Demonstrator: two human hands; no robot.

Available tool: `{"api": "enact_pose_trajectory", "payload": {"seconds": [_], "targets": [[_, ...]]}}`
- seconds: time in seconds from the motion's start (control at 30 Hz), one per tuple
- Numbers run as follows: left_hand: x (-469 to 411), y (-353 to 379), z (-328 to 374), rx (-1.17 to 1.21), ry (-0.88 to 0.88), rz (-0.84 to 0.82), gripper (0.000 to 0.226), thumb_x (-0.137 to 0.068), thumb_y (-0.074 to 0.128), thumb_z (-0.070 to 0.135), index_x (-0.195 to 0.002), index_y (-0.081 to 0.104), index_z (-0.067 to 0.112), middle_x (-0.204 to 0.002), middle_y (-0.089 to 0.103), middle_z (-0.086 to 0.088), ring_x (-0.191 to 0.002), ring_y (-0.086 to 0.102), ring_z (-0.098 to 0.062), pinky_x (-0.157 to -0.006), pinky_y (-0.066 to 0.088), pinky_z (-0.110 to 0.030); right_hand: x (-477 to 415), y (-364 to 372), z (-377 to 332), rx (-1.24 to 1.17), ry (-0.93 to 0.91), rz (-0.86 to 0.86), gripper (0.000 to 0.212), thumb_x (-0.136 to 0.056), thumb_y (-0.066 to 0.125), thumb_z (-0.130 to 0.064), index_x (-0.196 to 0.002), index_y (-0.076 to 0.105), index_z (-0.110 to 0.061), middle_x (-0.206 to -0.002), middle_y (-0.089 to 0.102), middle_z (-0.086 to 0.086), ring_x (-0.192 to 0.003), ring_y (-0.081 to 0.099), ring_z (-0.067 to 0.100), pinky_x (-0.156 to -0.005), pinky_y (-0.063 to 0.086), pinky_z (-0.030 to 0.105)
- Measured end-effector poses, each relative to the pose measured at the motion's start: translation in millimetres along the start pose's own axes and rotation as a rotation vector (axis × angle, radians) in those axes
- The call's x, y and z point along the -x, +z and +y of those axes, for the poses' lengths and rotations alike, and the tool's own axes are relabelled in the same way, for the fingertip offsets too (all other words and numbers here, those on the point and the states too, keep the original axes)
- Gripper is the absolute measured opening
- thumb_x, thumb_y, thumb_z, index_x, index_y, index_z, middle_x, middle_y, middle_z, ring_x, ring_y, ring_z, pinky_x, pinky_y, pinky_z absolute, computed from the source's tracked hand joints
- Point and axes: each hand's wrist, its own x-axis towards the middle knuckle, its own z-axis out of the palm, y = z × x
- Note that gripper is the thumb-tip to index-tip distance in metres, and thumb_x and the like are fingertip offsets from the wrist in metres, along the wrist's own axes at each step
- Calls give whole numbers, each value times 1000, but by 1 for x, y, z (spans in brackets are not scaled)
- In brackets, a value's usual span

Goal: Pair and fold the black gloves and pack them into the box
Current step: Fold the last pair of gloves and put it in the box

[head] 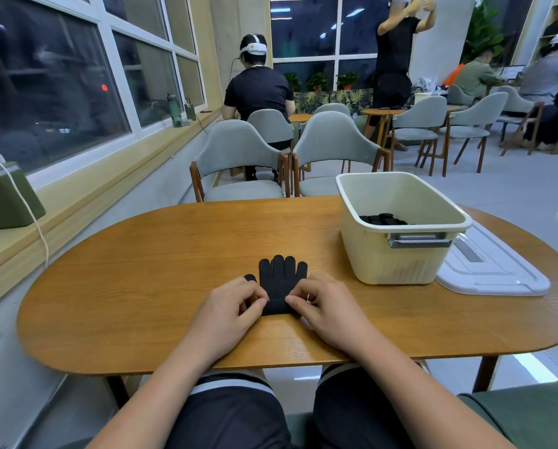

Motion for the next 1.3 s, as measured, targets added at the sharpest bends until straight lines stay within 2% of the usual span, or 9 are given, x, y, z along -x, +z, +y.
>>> {"api": "enact_pose_trajectory", "payload": {"seconds": [0.07, 0.13, 0.27, 0.43, 0.57, 0.73, 1.0, 1.17, 1.3], "targets": [[0, 0, 1, -6, -5, 11, 9, -102, 65, 39, -95, 72, 41, -95, 62, 20, -88, 63, -8, -77, 54, -32, 0, 1, 1, 21, 10, 16, 16, -103, 69, -41, -98, 77, -29, -92, 57, -17, -96, 50, -1, -79, 38, 16], [1, 0, 1, -5, -7, 16, 10, -102, 65, 41, -97, 74, 40, -98, 62, 21, -91, 62, -6, -79, 55, -33, 0, 2, 1, 56, 14, 18, 15, -104, 67, -39, -99, 76, -29, -95, 54, -17, -96, 48, 0, -78, 35, 19], [2, 0, 1, 19, 51, 23, 14, -101, 69, 28, -106, 76, 39, -105, 58, 22, -100, 62, -9, -81, 56, -33, 1, 1, -1, 29, -51, 34, 7, -101, 70, -24, -103, 73, -29, -103, 55, -15, -104, 52, 4, -86, 46, 25], [2, 0, 1, -32, 101, 23, 21, -98, 72, 19, -108, 77, 38, -106, 63, 27, -106, 59, -5, -85, 54, -33, 3, 1, 0, 76, -165, -18, 26, -96, 68, -9, -107, 73, -32, -108, 59, -13, -105, 57, 13, -89, 52, 38], [2, 0, 0, -50, 101, -16, 21, -90, 70, 36, -111, 73, 38, -107, 62, 29, -107, 58, -2, -88, 54, -28, 2, 2, -1, 133, -186, -2, 22, -96, 65, -16, -109, 73, -31, -109, 60, -14, -107, 56, 13, -90, 52, 42], [1, 2, -5, -76, 80, -20, 24, -90, 70, 39, -114, 72, 40, -106, 62, 29, -106, 58, -2, -86, 54, -28, 4, 2, -4, 143, -191, -7, 19, -93, 65, -34, -110, 71, -30, -108, 60, -14, -106, 55, 12, -90, 51, 38], [2, 4, -3, -92, 80, 6, 20, -93, 73, 34, -113, 73, 36, -101, 64, 28, -99, 57, 2, -83, 53, -23, 3, 3, -4, 178, -181, -4, 20, -96, 72, -34, -114, 67, -31, -111, 62, -14, -107, 51, 10, -94, 47, 34], [4, 2, 2, -80, 59, 23, 12, -95, 69, 32, -104, 64, 39, -90, 60, 25, -91, 56, 0, -74, 50, -26, 4, 1, -5, 139, -158, -3, 16, -99, 70, -38, -112, 67, -30, -103, 63, -17, -102, 52, 7, -91, 47, 30], [4, 1, 3, -76, 44, 16, 7, -96, 65, 33, -100, 62, 38, -89, 60, 22, -90, 56, -2, -74, 51, -29, 5, 0, -3, 65, -120, -17, 13, -99, 71, -39, -110, 68, -33, -99, 63, -20, -101, 53, 4, -89, 48, 28]]}}
